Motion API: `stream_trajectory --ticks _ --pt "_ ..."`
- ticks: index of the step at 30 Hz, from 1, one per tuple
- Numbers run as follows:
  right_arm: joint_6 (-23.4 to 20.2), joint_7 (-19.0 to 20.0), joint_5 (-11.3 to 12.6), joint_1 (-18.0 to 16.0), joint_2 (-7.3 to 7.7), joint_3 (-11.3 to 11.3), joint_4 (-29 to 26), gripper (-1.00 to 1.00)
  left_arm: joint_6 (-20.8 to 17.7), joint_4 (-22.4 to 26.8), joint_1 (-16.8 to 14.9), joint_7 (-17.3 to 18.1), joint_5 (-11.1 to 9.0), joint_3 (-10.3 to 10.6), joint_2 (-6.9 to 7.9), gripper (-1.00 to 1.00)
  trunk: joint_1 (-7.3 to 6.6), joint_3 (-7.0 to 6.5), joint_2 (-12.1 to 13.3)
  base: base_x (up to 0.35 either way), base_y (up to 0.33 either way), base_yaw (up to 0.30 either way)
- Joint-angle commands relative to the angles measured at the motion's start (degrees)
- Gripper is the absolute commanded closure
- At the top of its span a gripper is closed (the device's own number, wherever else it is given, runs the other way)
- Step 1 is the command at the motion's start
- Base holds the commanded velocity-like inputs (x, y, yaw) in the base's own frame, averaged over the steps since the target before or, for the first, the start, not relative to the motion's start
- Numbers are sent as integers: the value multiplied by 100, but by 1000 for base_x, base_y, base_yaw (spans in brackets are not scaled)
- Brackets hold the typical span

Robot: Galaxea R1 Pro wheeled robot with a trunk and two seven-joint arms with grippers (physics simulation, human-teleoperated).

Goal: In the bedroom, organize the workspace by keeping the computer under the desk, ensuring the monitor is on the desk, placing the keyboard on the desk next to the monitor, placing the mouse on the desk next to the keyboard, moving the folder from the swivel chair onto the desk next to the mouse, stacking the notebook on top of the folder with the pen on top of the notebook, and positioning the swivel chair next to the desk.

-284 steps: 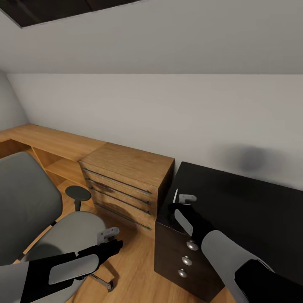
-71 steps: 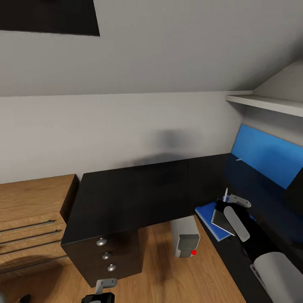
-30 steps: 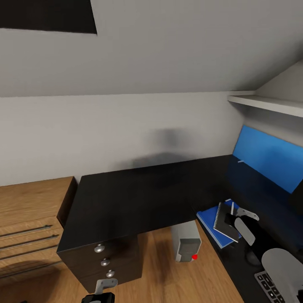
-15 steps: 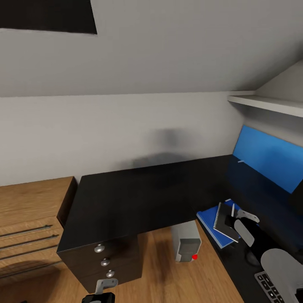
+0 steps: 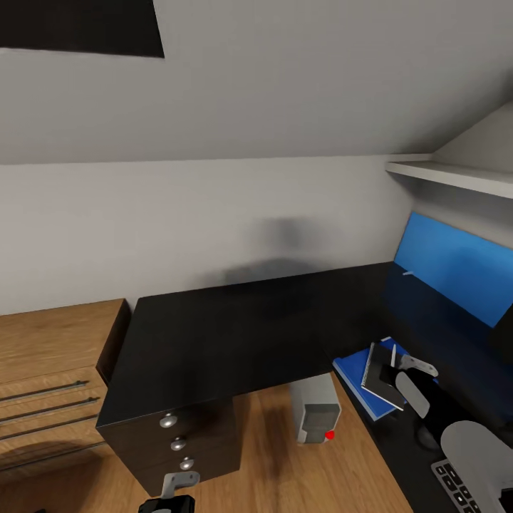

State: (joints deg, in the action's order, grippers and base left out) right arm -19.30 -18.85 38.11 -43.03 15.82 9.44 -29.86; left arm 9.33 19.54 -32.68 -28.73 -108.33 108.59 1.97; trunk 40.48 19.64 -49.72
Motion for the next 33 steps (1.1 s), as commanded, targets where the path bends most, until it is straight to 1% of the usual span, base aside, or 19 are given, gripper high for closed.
stream_trajectory --ticks 1,9,26,33 --pt "-17 -49 48 -4 6 49 -13 100 42 24 -11 -28 -56 48 5 -100 1 8 -6 0 0 0" --pt "-4 -47 48 -2 -15 76 -32 100 50 31 -11 -27 -56 48 -2 -100 1 8 -6 0 0 0" --pt "-4 -40 40 -2 -26 85 -29 100 43 32 -11 -27 -56 48 -4 -100 -372 -297 676 0 0 0" --pt "-5 -40 37 -4 -63 85 -29 100 42 32 -11 -27 -56 48 -4 -100 -372 -297 676 0 0 0"
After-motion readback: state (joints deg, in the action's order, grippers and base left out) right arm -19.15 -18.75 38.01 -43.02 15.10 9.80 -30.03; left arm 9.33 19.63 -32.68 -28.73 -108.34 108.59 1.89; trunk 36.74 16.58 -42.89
